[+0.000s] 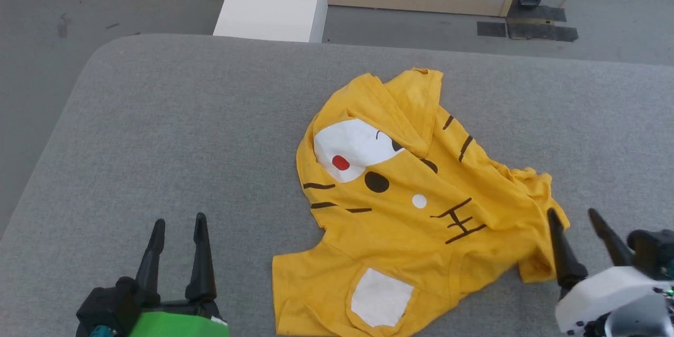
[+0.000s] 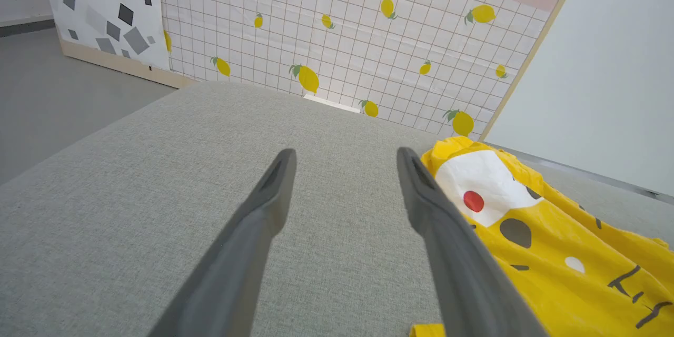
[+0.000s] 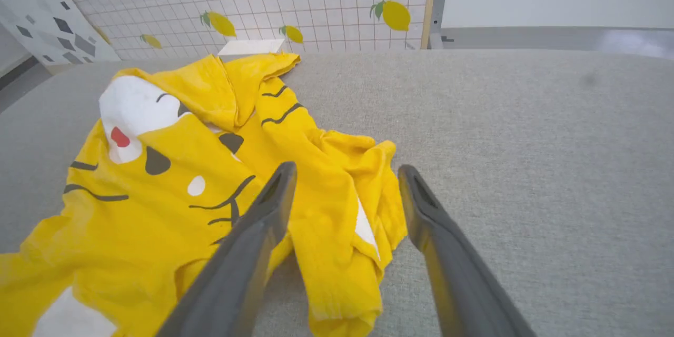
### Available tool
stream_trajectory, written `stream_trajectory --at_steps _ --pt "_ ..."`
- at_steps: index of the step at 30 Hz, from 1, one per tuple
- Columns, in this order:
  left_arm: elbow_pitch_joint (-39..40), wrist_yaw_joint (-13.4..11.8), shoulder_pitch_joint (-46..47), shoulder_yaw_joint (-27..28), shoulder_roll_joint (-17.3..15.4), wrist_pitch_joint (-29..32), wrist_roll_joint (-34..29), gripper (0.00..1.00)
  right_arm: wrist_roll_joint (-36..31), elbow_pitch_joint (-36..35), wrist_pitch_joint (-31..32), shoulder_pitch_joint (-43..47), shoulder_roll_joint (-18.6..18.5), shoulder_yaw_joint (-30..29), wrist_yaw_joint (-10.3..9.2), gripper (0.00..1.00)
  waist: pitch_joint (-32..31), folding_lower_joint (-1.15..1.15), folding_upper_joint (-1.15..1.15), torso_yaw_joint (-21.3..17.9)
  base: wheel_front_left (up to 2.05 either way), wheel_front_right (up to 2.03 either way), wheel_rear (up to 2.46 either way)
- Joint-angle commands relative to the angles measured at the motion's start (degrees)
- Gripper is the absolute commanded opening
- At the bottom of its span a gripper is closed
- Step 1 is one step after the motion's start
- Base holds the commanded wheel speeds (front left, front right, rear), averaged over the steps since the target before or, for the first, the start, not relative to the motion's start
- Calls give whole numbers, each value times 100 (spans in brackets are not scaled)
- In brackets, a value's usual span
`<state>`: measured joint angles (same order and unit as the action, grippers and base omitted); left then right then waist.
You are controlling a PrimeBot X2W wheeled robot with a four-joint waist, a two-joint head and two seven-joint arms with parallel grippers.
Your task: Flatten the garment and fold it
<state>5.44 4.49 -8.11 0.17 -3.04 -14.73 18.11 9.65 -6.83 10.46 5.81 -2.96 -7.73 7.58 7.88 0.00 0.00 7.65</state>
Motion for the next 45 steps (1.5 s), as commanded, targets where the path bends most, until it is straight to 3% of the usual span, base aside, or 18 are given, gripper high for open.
stream_trajectory --at_steps 1,11,18,21,22,23,34,41,42,43,45 --pt "29 22 -24 -37 16 -27 -73 100 27 -92 -217 130 7 -38 -9 100 -30 0 0 8 0 0 0" --pt "61 -16 -323 -317 -11 60 -197 100 94 -75 -2220 811 8 -174 -9 100 -189 0 0 -64 0 0 0" --pt "-2 -9 -475 -462 -160 350 -310 100 169 144 -2504 916 8 -74 -9 100 -265 0 0 -152 0 0 0" --pt "-120 54 -437 -666 -313 1034 -302 100 152 166 -2527 889 8 -135 -9 100 -273 0 0 -143 0 0 0" --pt "-341 248 109 -1282 -814 2612 -52 100 128 210 -2542 795 8 -160 -9 100 -126 0 0 -120 0 0 0" --pt "-391 262 217 -1366 -878 2796 37 100 130 212 -2543 772 8 -134 -9 100 -93 0 0 -138 0 0 0" --pt "-933 297 753 -1908 -1345 3835 777 100 167 207 -2545 628 8 -91 -9 100 196 0 0 -442 0 0 0" --pt "-1320 149 772 -1864 -1236 4280 1110 100 205 217 -2546 563 8 -95 -9 100 254 0 0 -569 0 0 0" --pt "-1399 148 772 -1866 -1183 4314 1181 96 210 222 -2546 556 8 -88 -9 100 254 0 0 -582 0 0 0" --pt "-1493 152 769 -1886 -1124 4365 1259 0 215 227 -2546 548 8 -79 -9 100 251 0 0 -598 0 0 0" --pt "-1631 177 747 -1965 -1041 4514 1418 0 216 230 -2546 534 8 -74 -9 100 243 0 0 -624 0 0 0"
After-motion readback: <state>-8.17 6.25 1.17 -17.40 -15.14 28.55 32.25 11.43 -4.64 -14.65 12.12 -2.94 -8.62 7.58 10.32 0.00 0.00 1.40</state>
